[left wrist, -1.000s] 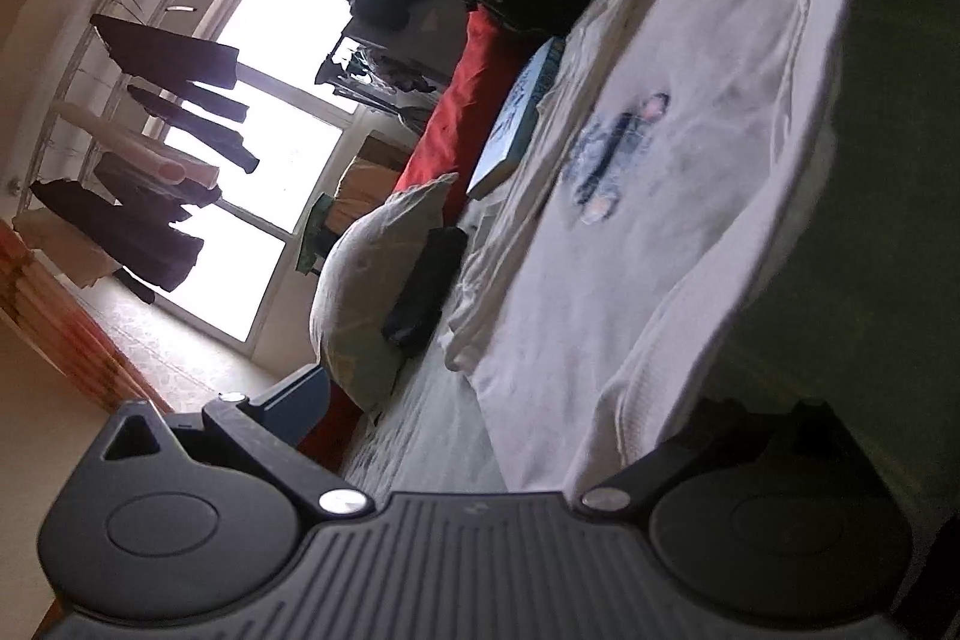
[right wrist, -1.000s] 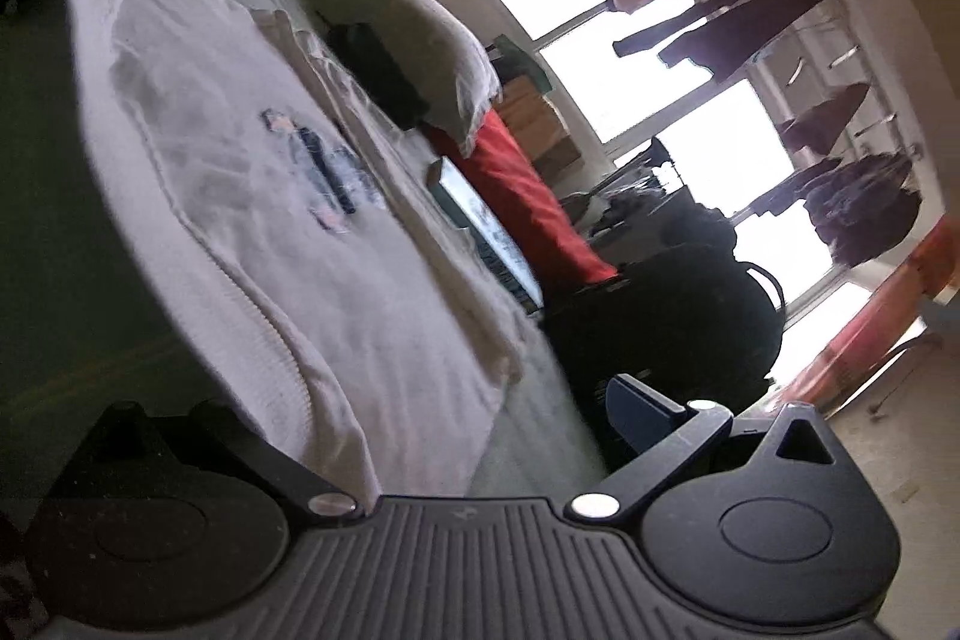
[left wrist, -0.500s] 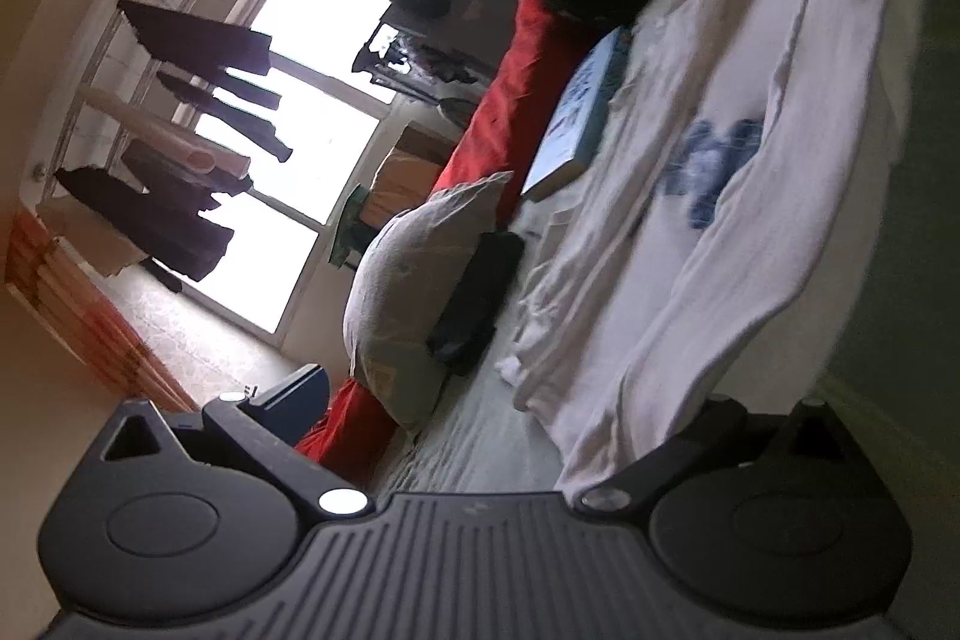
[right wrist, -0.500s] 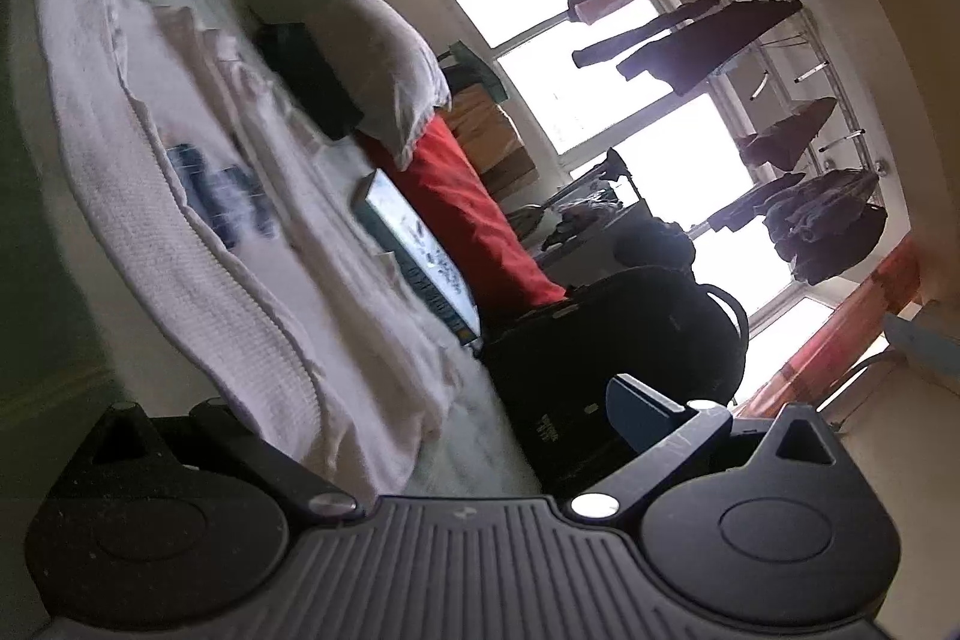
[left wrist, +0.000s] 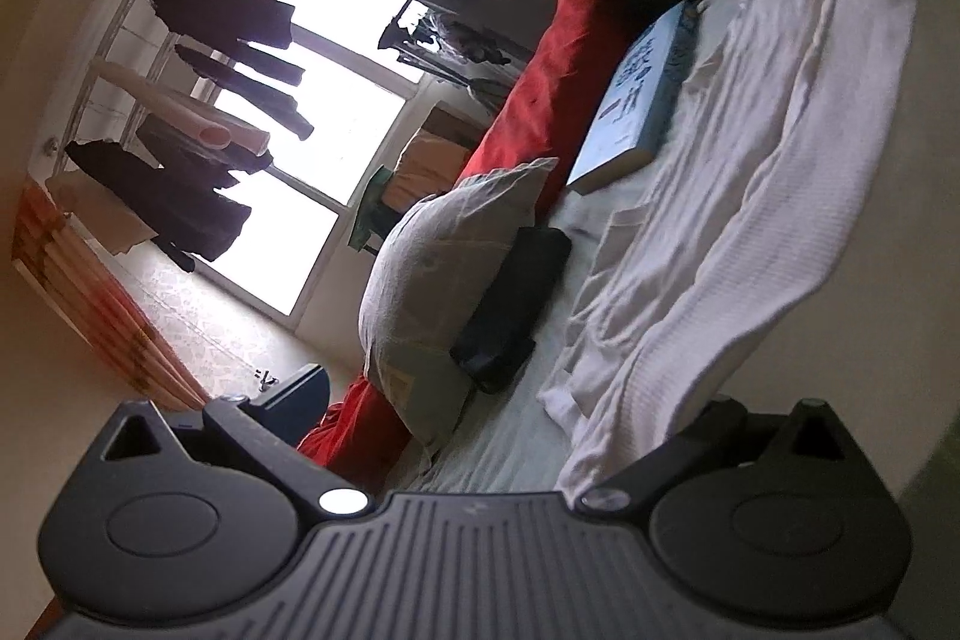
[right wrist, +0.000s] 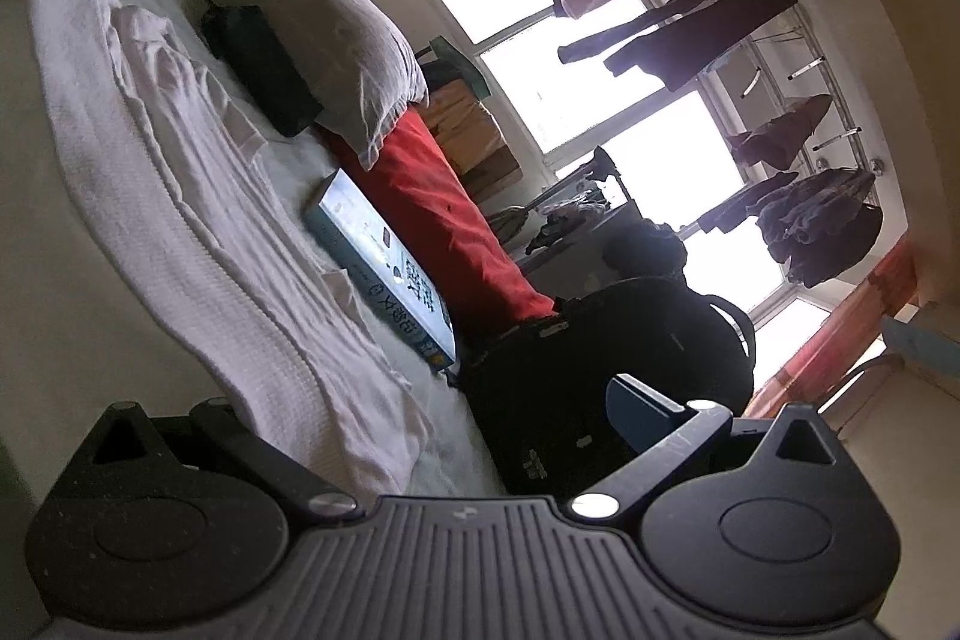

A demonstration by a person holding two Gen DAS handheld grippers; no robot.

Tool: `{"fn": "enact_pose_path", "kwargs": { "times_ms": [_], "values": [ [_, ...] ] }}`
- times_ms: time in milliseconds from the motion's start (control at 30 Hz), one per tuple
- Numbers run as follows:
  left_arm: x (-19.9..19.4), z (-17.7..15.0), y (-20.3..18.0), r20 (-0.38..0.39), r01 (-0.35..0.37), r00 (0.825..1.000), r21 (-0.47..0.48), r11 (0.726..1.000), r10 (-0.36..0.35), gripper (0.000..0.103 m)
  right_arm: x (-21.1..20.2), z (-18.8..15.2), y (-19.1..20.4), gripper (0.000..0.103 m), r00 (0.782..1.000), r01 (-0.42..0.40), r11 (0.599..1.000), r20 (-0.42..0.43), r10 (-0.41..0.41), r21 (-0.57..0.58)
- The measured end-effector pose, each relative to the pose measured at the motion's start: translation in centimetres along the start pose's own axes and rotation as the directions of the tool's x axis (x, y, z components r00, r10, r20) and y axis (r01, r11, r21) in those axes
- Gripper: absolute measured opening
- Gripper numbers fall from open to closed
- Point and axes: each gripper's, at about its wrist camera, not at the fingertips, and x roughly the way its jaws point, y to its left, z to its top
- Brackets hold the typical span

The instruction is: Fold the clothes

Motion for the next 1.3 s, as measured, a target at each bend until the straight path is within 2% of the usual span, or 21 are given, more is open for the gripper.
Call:
{"fn": "enact_pose_path", "kwargs": {
  "times_ms": [167,533,633,833,933,1067,1100,1200,1233,1300],
  "values": [
    [3.5,0.9,0.3,-0.027,-0.022,0.999,-0.023,0.999,0.022,0.103,3.3,0.8,0.0,0.103,1.000,0.012,1.000,0.006,-0.012,-0.016],
    [9.8,1.7,0.3,-0.067,-0.020,0.998,-0.052,0.998,0.016,0.103,10.3,1.5,-0.9,0.103,1.000,0.024,1.000,-0.004,-0.024,-0.012],
    [11.8,1.8,0.2,-0.089,-0.017,0.996,-0.065,0.998,0.011,0.103,12.3,1.6,-1.0,0.103,1.000,0.001,1.000,-0.019,-0.001,0.007],
    [15.3,1.4,-0.1,-0.150,0.013,0.988,-0.117,0.993,-0.030,0.103,15.8,1.6,0.2,0.103,0.989,-0.122,0.991,-0.079,0.126,0.050],
    [16.9,1.0,0.0,-0.197,0.038,0.978,-0.158,0.987,-0.069,0.103,17.4,1.0,0.3,0.103,0.970,-0.198,0.975,-0.123,0.209,0.101],
    [18.0,0.4,0.8,-0.249,0.074,0.959,-0.232,0.970,-0.132,0.103,19.4,0.1,-1.7,0.103,0.915,-0.329,0.914,-0.161,0.371,0.240],
    [18.1,0.3,1.1,-0.258,0.079,0.955,-0.250,0.965,-0.145,0.103,19.7,-0.2,-2.4,0.103,0.895,-0.357,0.891,-0.169,0.412,0.279],
    [17.6,-0.1,2.0,-0.275,0.064,0.952,-0.259,0.964,-0.137,0.103,19.7,-1.1,-4.5,0.103,0.869,-0.387,0.838,-0.150,0.471,0.385],
    [17.4,-0.3,2.3,-0.280,0.061,0.950,-0.263,0.963,-0.136,0.102,19.5,-1.4,-5.3,0.103,0.853,-0.412,0.808,-0.135,0.505,0.421],
    [16.4,-0.6,3.3,-0.261,0.093,0.949,-0.307,0.947,-0.178,0.102,18.5,-2.4,-7.1,0.103,0.817,-0.465,0.729,-0.074,0.572,0.502]
  ]
}}
